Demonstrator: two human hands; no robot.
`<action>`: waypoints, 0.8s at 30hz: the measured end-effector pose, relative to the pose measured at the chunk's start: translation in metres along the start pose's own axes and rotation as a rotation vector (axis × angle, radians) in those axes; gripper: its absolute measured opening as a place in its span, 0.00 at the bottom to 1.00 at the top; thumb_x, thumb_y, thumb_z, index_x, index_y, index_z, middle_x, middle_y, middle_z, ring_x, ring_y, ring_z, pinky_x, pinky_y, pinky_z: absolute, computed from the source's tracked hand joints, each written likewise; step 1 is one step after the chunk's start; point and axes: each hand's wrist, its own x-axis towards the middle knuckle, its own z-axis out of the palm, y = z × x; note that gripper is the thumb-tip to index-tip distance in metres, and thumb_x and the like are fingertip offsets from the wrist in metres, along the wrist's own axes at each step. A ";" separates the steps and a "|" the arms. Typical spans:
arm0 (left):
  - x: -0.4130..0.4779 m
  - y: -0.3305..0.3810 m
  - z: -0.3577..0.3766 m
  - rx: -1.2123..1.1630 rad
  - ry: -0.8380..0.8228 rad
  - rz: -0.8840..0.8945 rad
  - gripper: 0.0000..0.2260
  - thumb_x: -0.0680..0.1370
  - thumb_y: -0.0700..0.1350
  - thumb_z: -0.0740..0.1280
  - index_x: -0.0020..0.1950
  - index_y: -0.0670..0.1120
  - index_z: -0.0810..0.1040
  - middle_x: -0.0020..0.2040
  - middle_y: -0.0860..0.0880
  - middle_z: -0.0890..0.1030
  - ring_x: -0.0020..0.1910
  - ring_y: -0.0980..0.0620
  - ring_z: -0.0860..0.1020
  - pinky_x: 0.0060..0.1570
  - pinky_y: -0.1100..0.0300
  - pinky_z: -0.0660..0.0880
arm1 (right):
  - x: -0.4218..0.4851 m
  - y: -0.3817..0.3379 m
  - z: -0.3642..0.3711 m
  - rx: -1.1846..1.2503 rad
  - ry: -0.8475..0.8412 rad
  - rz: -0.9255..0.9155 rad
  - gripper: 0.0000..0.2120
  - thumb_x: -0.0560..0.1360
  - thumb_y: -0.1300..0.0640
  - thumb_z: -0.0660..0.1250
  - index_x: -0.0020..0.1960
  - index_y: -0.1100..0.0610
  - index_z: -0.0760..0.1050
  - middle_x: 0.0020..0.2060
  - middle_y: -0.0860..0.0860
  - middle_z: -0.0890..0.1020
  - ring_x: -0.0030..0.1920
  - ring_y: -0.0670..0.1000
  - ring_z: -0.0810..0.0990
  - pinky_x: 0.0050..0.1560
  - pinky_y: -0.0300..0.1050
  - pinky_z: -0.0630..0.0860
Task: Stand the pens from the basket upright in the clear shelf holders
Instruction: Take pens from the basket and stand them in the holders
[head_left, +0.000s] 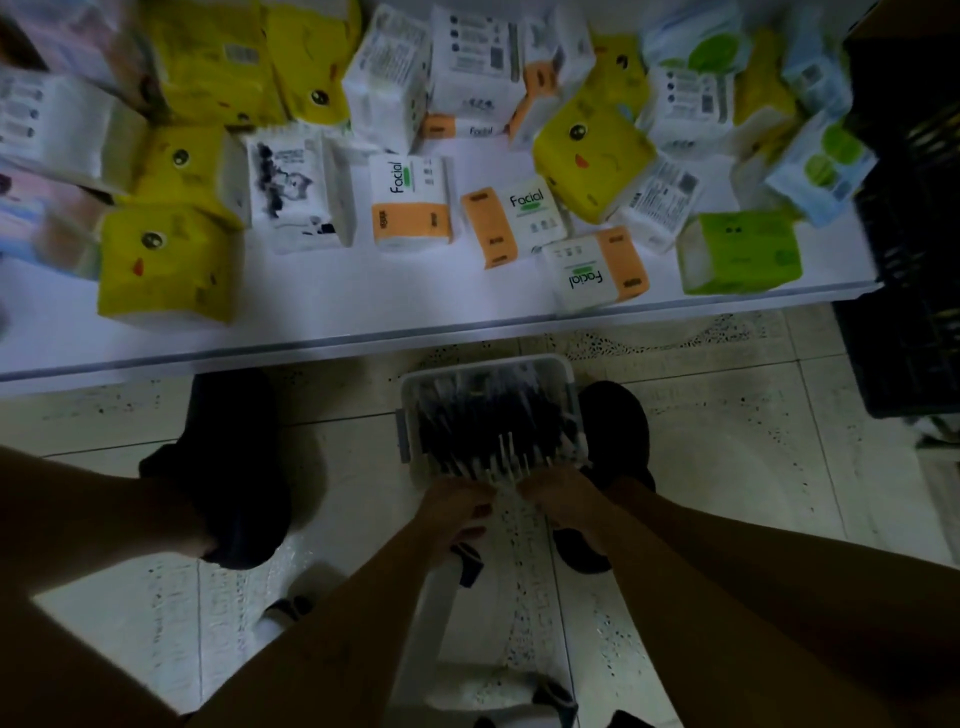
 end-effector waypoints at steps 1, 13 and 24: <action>-0.001 0.001 -0.001 -0.017 -0.003 -0.006 0.11 0.76 0.40 0.70 0.57 0.39 0.79 0.54 0.43 0.81 0.52 0.47 0.79 0.44 0.58 0.76 | -0.002 -0.001 -0.001 0.041 -0.045 0.017 0.10 0.79 0.61 0.64 0.39 0.54 0.73 0.36 0.52 0.74 0.37 0.47 0.72 0.42 0.39 0.73; -0.025 0.015 -0.006 -0.122 -0.024 0.038 0.10 0.78 0.35 0.64 0.59 0.39 0.77 0.48 0.44 0.82 0.46 0.49 0.80 0.47 0.58 0.77 | -0.020 -0.009 0.003 0.207 -0.017 -0.045 0.14 0.78 0.58 0.67 0.60 0.66 0.77 0.45 0.56 0.79 0.36 0.47 0.75 0.34 0.37 0.72; -0.066 0.019 -0.004 0.050 0.111 0.162 0.12 0.73 0.46 0.73 0.47 0.39 0.78 0.39 0.43 0.80 0.40 0.46 0.80 0.43 0.53 0.79 | -0.048 -0.019 -0.008 -0.032 0.377 -0.306 0.17 0.71 0.52 0.74 0.30 0.59 0.75 0.28 0.56 0.76 0.32 0.52 0.76 0.39 0.47 0.77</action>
